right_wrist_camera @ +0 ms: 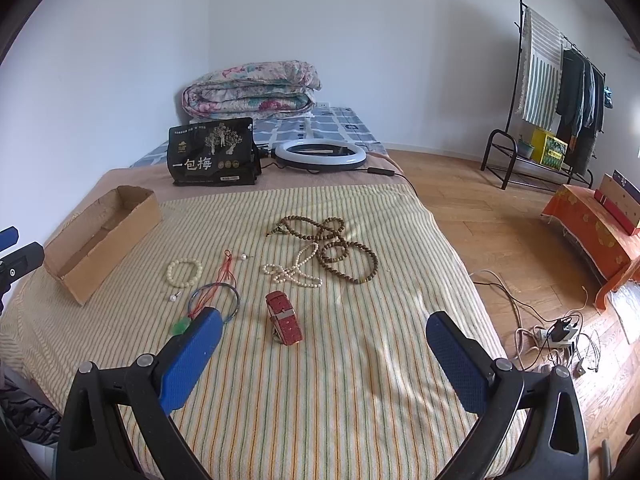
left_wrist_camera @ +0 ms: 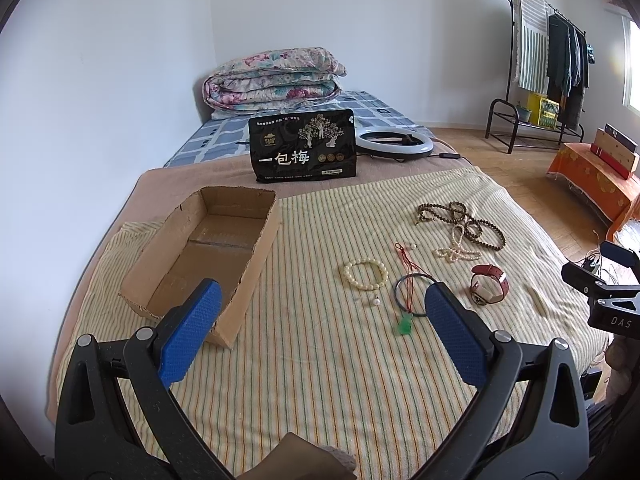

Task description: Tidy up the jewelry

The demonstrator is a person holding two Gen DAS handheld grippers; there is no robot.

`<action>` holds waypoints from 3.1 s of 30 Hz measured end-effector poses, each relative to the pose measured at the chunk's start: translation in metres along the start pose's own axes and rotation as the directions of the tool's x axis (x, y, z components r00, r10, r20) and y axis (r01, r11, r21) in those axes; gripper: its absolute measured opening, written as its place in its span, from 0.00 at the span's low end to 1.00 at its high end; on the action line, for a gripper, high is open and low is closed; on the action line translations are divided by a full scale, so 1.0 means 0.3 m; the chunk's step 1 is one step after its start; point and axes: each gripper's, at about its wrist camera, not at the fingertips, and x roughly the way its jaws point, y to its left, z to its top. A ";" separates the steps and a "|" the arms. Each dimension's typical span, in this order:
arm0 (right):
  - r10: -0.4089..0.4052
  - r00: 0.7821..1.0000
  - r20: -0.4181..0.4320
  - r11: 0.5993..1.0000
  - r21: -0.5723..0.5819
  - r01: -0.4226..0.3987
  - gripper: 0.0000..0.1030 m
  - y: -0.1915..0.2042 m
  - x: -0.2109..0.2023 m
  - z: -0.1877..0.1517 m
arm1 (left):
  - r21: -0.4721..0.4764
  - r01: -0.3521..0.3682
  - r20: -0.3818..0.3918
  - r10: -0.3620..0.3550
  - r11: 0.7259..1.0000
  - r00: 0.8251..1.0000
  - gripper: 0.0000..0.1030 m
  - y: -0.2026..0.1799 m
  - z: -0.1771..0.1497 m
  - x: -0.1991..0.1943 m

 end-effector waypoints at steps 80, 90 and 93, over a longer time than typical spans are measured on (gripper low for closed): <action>0.273 0.883 -0.381 0.935 -0.111 -0.337 0.17 0.052 0.447 0.030 | -0.014 0.252 -0.430 -0.233 0.968 0.872 0.16 -0.232 -0.077 0.566; 0.258 0.918 -0.301 0.940 -0.140 -0.310 0.17 0.070 0.401 0.107 | -0.030 0.237 -0.318 -0.234 0.971 0.919 0.16 -0.179 0.047 0.488; 0.269 0.924 -0.271 0.940 -0.137 -0.314 0.17 0.082 0.380 0.146 | -0.047 0.233 -0.279 -0.237 0.971 0.930 0.15 -0.145 0.093 0.461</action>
